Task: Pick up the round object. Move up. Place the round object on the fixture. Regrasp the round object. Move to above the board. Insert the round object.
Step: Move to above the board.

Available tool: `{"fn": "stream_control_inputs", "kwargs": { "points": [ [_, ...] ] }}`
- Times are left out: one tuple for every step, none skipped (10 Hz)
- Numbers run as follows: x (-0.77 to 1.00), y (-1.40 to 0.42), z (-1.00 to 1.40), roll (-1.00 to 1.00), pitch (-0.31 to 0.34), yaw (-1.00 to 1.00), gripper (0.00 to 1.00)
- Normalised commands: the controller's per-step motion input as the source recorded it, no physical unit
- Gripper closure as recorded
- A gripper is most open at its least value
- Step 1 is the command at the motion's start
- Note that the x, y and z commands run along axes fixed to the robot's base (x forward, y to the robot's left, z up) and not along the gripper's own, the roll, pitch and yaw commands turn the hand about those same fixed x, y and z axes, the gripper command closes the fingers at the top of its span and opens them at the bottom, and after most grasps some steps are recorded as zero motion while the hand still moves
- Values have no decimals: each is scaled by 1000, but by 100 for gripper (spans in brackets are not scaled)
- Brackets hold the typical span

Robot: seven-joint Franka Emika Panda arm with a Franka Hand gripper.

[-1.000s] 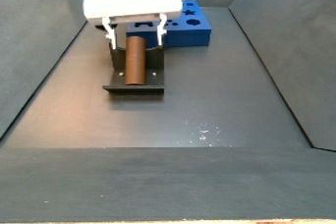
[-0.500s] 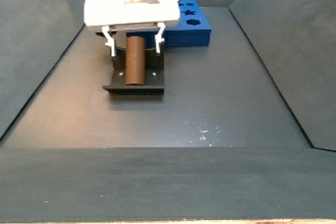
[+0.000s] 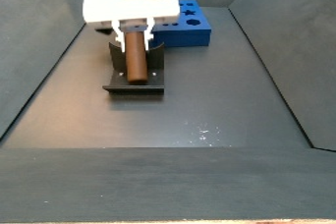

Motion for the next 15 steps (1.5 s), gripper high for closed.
{"fn": "stream_control_inputs", "kwargs": {
  "points": [
    [28,-139,1000,-54,266,44,100],
    [26,-131,1000,-71,248,101,100],
    [26,-128,1000,-70,232,119,100],
    [27,-121,1000,-61,206,144,100],
    [28,-118,1000,-51,187,151,100],
    [30,-115,1000,-38,164,155,100],
    [33,-111,1000,-27,151,154,100],
    [37,-106,1000,-28,136,145,100],
    [40,-101,1000,-29,122,137,100],
    [40,-97,1000,-28,113,130,100],
    [40,-92,1000,-31,106,119,100],
    [45,-86,1000,-37,114,108,100],
    [47,-81,1000,-37,124,100,100],
    [41,-60,840,-41,131,94,100],
    [36,-45,679,-50,136,94,100]
  ]
}}
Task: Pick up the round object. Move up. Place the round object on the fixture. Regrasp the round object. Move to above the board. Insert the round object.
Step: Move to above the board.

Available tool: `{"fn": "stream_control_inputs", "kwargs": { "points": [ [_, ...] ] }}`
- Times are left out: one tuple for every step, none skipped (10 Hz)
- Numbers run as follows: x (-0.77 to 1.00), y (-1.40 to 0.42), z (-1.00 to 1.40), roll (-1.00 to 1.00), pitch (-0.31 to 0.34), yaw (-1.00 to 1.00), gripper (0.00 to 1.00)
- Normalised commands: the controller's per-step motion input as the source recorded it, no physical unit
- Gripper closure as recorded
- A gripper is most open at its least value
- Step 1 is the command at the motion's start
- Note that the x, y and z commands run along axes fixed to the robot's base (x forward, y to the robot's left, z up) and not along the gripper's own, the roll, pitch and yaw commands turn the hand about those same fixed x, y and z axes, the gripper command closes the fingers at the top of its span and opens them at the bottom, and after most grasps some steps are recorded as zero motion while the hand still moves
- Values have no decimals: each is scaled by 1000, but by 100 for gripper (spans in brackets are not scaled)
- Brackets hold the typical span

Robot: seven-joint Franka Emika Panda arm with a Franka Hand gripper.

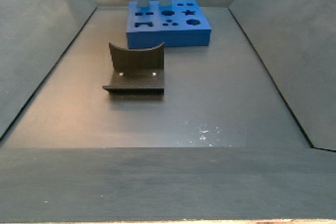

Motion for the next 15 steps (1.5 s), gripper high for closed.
{"fn": "stream_control_inputs", "kwargs": {
  "points": [
    [31,-37,578,-49,144,92,100],
    [29,-34,371,-55,154,93,100],
    [26,-29,217,-53,165,95,100],
    [-651,-1000,278,-1000,-70,-87,100],
    [-655,-1000,287,-1000,-77,-85,100],
    [-705,-1000,295,-1000,-90,-81,100],
    [-717,-1000,288,-1000,-90,-80,100],
    [-722,-1000,291,-1000,-93,-78,100],
    [-754,-1000,288,-1000,-91,-78,100],
    [-780,-1000,295,-1000,-92,-78,100],
    [-704,-874,263,-1000,-96,-77,100],
    [-412,-443,124,-1000,-97,-73,100],
    [-216,-194,58,-1000,-92,-77,100],
    [-157,-102,47,-1000,-89,-79,100],
    [-127,-61,29,-1000,-93,-80,100]
  ]
}}
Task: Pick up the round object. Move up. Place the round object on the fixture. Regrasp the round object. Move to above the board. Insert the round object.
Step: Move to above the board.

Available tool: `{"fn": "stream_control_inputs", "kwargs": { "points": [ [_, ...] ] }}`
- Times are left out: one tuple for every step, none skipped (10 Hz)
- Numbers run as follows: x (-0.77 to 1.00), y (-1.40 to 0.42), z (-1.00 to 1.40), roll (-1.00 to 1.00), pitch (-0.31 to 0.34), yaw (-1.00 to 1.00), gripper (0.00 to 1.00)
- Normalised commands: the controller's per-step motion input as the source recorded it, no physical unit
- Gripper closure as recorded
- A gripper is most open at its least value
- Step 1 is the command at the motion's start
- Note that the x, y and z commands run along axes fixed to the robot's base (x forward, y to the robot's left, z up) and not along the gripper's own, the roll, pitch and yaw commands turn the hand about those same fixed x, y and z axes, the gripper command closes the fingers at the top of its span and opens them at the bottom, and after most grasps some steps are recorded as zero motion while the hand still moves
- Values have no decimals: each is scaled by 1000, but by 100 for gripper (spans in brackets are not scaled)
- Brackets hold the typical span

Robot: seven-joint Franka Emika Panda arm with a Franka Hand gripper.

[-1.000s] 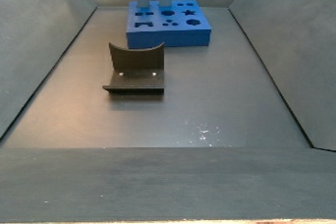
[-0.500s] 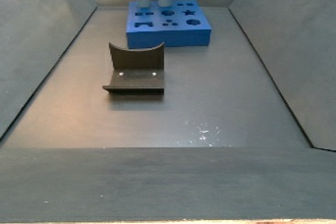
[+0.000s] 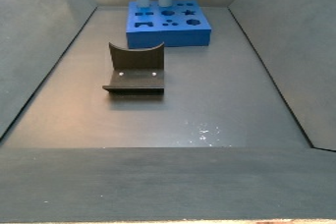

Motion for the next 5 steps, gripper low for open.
{"fn": "stream_control_inputs", "kwargs": {
  "points": [
    [-97,-4,15,-1000,-95,-78,100],
    [-83,25,10,-1000,-97,-75,100],
    [-75,40,6,-1000,-103,-74,100],
    [-73,44,6,-1000,-108,-73,100],
    [-70,45,5,-1000,-113,-70,100]
  ]
}}
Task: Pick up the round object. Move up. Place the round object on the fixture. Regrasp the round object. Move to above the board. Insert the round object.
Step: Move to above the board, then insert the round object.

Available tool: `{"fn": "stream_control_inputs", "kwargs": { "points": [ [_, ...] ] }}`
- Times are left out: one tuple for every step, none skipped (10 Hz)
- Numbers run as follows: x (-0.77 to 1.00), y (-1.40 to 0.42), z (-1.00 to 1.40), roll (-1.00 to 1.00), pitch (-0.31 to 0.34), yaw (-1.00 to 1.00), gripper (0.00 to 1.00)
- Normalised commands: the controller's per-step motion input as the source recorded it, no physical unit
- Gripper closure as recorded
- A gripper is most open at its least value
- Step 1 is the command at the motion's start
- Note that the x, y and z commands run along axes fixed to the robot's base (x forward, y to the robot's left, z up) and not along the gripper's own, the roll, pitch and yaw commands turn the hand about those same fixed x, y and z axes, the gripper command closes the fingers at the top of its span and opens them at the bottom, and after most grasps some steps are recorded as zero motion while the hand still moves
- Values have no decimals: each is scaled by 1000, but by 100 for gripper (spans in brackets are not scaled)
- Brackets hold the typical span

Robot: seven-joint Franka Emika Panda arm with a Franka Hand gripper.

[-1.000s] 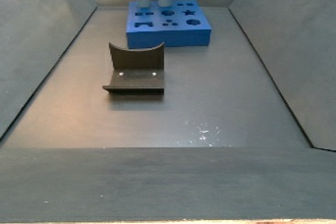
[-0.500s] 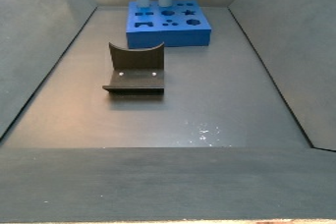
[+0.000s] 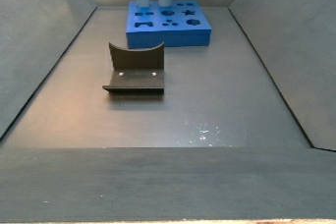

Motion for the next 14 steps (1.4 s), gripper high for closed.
{"fn": "stream_control_inputs", "kwargs": {
  "points": [
    [-65,42,2,-1000,-119,-64,100],
    [-58,42,3,-1000,-124,-65,100],
    [-56,44,4,-1000,-131,-64,100],
    [-62,41,-2,-1000,-142,-55,100],
    [-63,43,1,-1000,-162,-46,100],
    [-63,38,-3,-929,-175,-21,100],
    [-61,39,0,-720,-154,-18,100],
    [-54,31,-4,-476,-125,-15,100],
    [-49,29,1,-377,-110,-14,100],
    [-26,0,-77,-9,-97,0,100],
    [137,-6,-123,63,0,0,100],
    [103,-294,-823,149,-317,0,100],
    [57,-409,-946,129,-309,0,100],
    [189,-474,-1000,3,-149,0,100]
  ]
}}
